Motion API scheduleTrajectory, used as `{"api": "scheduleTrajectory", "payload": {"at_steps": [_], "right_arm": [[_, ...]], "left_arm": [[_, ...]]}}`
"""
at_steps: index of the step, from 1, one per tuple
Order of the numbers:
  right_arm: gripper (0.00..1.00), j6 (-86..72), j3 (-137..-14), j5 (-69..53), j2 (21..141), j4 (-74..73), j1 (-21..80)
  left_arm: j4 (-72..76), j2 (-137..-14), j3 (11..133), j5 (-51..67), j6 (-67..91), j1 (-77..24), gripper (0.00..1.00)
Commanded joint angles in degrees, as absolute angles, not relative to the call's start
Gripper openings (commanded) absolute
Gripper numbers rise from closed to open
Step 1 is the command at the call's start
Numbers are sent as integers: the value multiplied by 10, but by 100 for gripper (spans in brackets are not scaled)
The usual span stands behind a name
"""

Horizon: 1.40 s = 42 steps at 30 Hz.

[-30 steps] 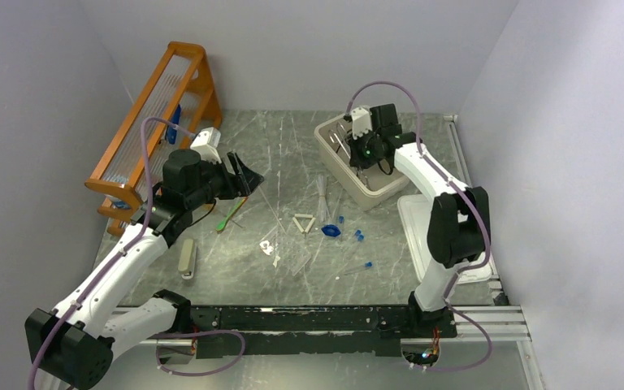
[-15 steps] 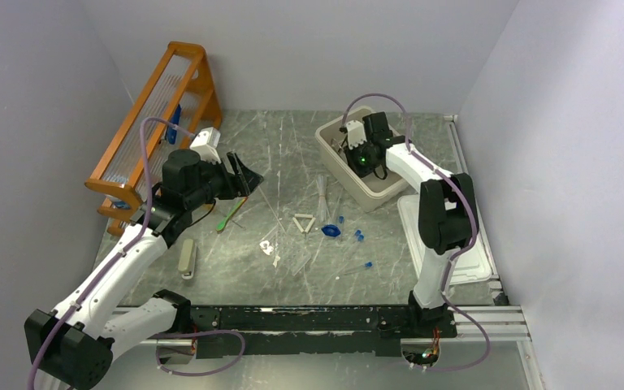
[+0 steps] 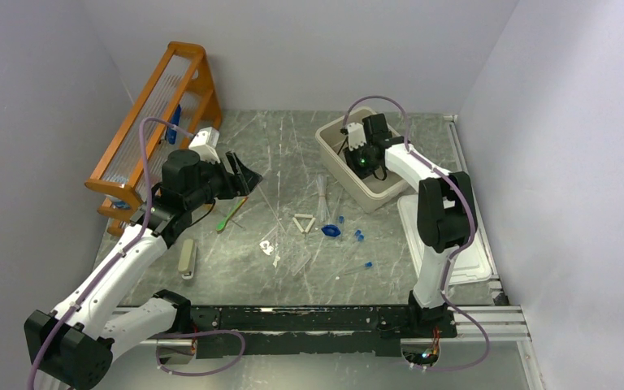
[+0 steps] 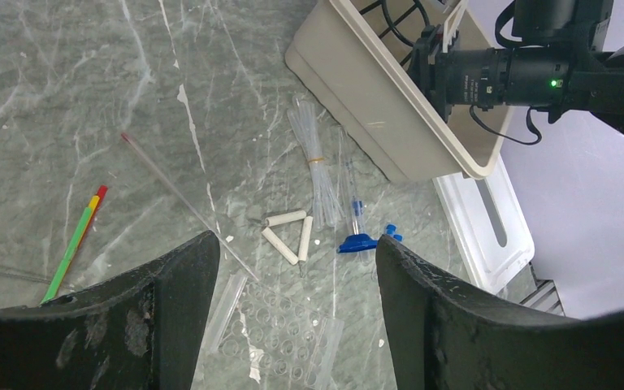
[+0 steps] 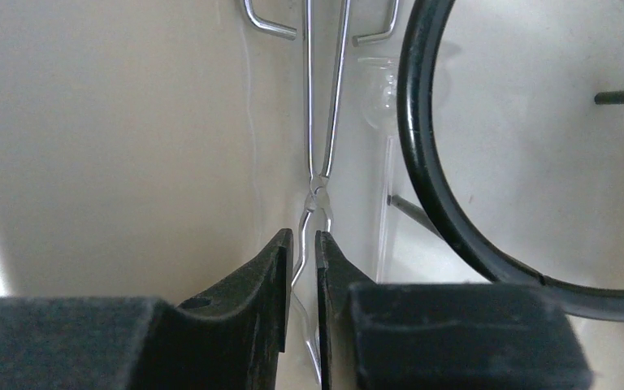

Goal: Organize the chemistry lab equipment

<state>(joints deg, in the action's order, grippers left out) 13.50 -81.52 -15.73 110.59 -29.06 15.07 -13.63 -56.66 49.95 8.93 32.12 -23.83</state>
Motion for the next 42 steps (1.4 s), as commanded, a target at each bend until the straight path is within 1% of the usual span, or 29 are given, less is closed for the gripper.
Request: {"api": "scheduleTrajectory", "payload": {"at_steps": [1, 8, 11, 14, 17, 24, 28, 32, 35, 42], "right_arm": [[21, 112, -829, -165, 1074, -297, 147], [38, 43, -839, -120, 989, -301, 148], [42, 14, -848, -98, 957, -313, 149], [45, -26, -858, -78, 932, -323, 157], [47, -59, -860, -47, 909, -323, 185], [49, -122, -853, 21, 884, -292, 295], [50, -157, -831, 62, 911, -262, 365], [49, -172, -842, 90, 983, -273, 425], [46, -165, -864, 90, 1044, -291, 454], [46, -177, -931, 65, 1178, -318, 497]], "left_arm": [[-141, -555, 498, 75, 313, -241, 74], [-146, -553, 501, 71, 303, -241, 75], [-148, -554, 502, 66, 301, -241, 76], [-153, -552, 502, 57, 298, -241, 76], [-165, -547, 505, 35, 294, -241, 77], [-196, -509, 519, -39, 280, -241, 77], [-204, -473, 522, -89, 273, -241, 77], [-197, -439, 517, -117, 265, -241, 77], [-198, -423, 516, -131, 261, -241, 77], [-201, -422, 512, -132, 262, -241, 77]]}}
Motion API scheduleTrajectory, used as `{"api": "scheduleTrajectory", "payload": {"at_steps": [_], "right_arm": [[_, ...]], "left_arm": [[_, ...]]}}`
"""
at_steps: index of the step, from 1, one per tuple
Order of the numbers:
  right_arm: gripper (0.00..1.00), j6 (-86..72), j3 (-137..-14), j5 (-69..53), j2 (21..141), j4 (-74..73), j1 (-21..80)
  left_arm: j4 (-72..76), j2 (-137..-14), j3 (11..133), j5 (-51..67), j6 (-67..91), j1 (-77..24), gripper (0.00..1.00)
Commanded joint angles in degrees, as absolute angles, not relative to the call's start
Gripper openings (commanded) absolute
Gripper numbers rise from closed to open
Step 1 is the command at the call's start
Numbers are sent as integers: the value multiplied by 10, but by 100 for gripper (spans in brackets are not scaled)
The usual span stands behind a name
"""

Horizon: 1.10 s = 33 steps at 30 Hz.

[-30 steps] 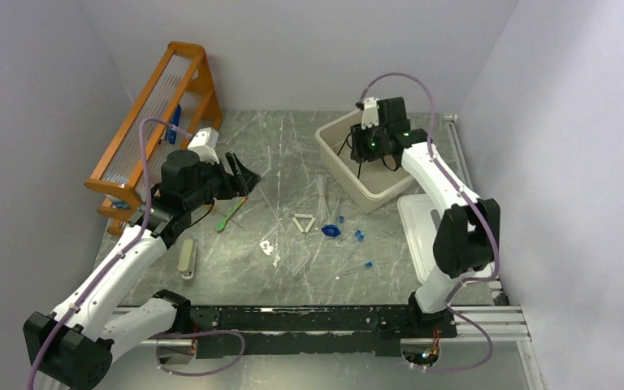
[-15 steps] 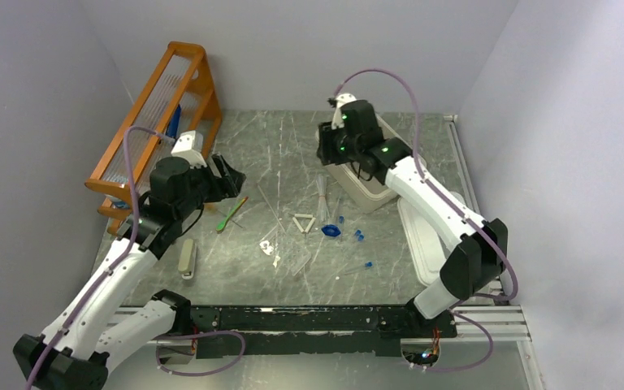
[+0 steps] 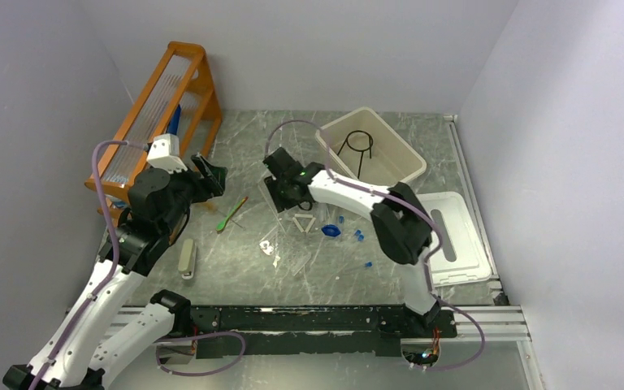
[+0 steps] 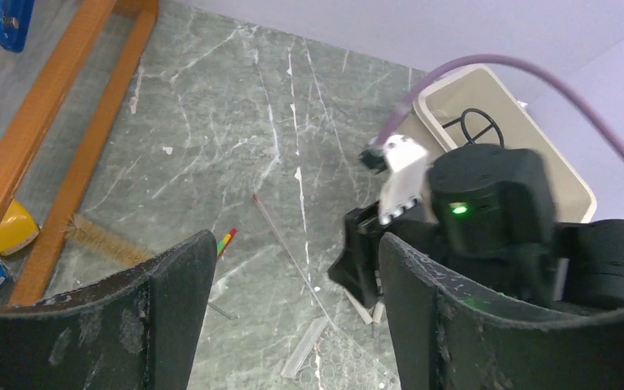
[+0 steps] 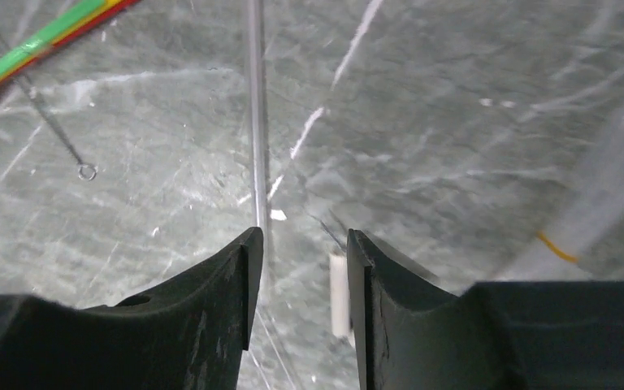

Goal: Organize the chemistry lab equipment

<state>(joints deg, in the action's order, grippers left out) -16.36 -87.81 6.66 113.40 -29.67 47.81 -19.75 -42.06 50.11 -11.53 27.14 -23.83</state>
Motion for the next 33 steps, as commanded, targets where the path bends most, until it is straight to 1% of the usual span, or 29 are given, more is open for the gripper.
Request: {"api": "scheduleTrajectory", "payload": {"at_steps": [1, 9, 11, 12, 15, 18, 20, 22, 26, 27, 29, 33], "right_arm": [[46, -180, -942, 67, 1201, -322, 503], [45, -204, -1015, 103, 1279, -362, 523], [44, -206, -1031, 109, 1294, -376, 523], [41, -205, -1034, 111, 1299, -379, 523], [28, -202, -1043, 106, 1313, -389, 523], [18, -199, -1054, 102, 1331, -402, 523], [13, -197, -1063, 98, 1341, -408, 524], [11, -194, -1073, 95, 1353, -415, 523], [12, -186, -1105, 113, 1380, -439, 524], [9, -182, -1109, 116, 1383, -439, 523], [0, -171, -1110, 125, 1378, -427, 524], [0, -150, -1098, 146, 1333, -372, 523]], "left_arm": [[-200, -423, 510, -129, 262, -241, 77], [-201, -428, 503, -128, 262, -241, 76], [-200, -427, 501, -129, 262, -241, 76], [-200, -427, 500, -129, 262, -241, 76], [-198, -427, 498, -130, 263, -241, 76], [-197, -429, 497, -129, 264, -241, 76], [-198, -430, 497, -129, 264, -241, 76], [-201, -432, 498, -130, 264, -241, 76], [-206, -430, 501, -131, 265, -241, 76], [-206, -429, 501, -132, 265, -241, 76], [-207, -427, 501, -133, 266, -241, 76], [-205, -426, 501, -133, 268, -241, 76]]}}
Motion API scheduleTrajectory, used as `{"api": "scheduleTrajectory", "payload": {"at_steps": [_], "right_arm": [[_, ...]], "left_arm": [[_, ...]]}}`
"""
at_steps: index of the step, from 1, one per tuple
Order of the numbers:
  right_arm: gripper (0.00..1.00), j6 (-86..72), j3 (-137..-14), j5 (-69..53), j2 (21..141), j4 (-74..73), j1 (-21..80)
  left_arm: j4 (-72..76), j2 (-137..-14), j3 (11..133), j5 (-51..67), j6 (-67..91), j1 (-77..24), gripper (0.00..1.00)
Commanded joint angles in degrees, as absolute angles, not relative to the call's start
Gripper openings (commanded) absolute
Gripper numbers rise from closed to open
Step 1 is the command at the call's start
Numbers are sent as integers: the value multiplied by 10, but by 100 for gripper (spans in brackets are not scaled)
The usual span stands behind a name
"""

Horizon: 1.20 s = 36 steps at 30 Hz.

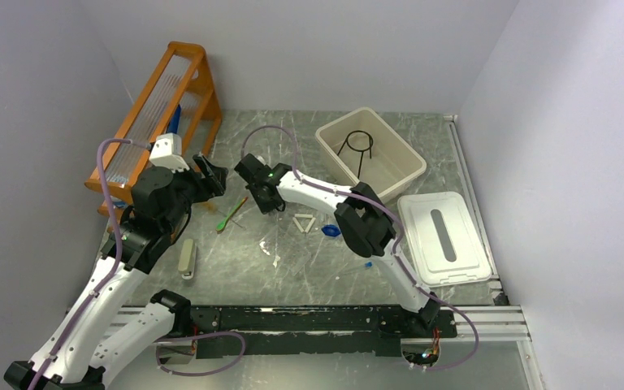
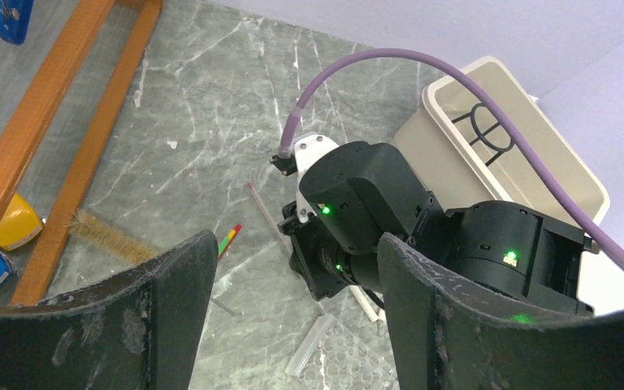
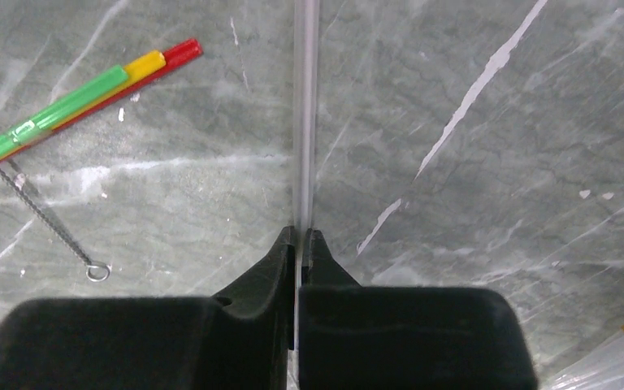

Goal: Organize the chemistry lab equipment

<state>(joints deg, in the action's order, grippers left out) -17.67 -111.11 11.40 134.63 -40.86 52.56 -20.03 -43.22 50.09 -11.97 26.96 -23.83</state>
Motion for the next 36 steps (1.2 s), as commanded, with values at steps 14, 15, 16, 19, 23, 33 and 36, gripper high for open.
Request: {"api": "scheduleTrajectory", "payload": {"at_steps": [14, 15, 16, 19, 23, 33, 36], "right_arm": [[0, -61, -997, 126, 1076, -232, 475], [0, -47, -985, 125, 1056, -226, 466], [0, -34, -972, 121, 1031, -221, 456], [0, -10, -939, 99, 973, -224, 410], [0, 2, -891, 71, 914, -232, 334], [0, 43, -800, -49, 863, -264, 170], [0, 91, -788, -89, 876, -276, 159]], "left_arm": [[-199, -424, 503, -110, 255, -241, 76], [-195, -427, 503, -98, 250, -241, 76], [-190, -429, 503, -89, 245, -241, 75], [-182, -438, 503, -69, 237, -241, 75], [-170, -453, 504, -55, 239, -241, 75], [-150, -470, 486, -61, 256, -241, 74], [-143, -470, 482, -55, 256, -241, 74]]}}
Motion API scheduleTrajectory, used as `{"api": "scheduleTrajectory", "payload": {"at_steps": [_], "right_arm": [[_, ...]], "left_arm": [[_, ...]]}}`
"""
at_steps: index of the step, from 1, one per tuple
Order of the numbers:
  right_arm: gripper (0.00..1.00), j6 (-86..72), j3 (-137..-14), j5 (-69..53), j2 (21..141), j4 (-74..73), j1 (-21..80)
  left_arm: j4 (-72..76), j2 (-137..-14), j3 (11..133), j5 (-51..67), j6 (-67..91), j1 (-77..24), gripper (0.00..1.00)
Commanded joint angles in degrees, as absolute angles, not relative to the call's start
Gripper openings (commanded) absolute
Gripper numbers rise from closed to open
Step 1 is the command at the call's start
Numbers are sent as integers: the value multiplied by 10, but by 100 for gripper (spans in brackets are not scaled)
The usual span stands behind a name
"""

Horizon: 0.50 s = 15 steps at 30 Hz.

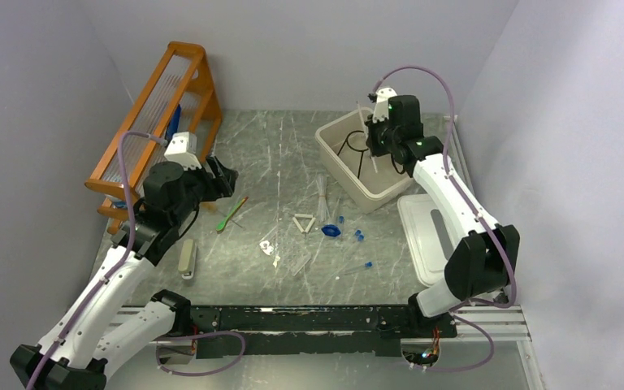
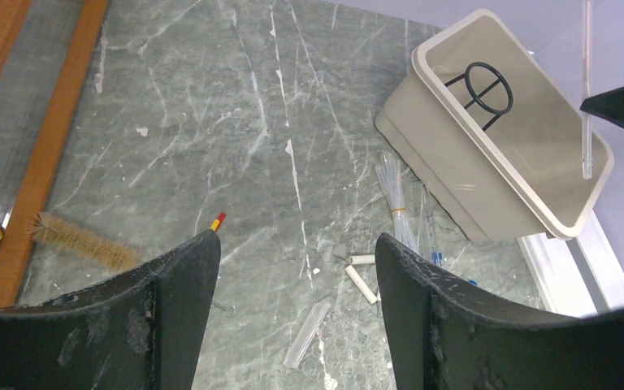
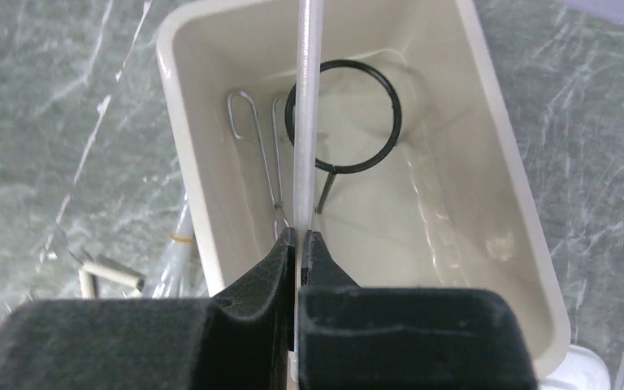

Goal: Organize the chemistry lab equipment

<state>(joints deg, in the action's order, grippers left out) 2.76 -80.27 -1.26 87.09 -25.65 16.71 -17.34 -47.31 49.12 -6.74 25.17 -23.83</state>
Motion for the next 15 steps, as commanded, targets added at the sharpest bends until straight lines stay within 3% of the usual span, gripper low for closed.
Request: {"api": "scheduleTrajectory", "payload": {"at_steps": [1, 15], "right_arm": [[0, 107, -783, -96, 881, -276, 159], [0, 167, -779, -112, 980, -329, 153]], "left_arm": [[-145, -470, 482, -56, 256, -241, 74], [-147, -468, 479, -56, 262, -241, 74]]}}
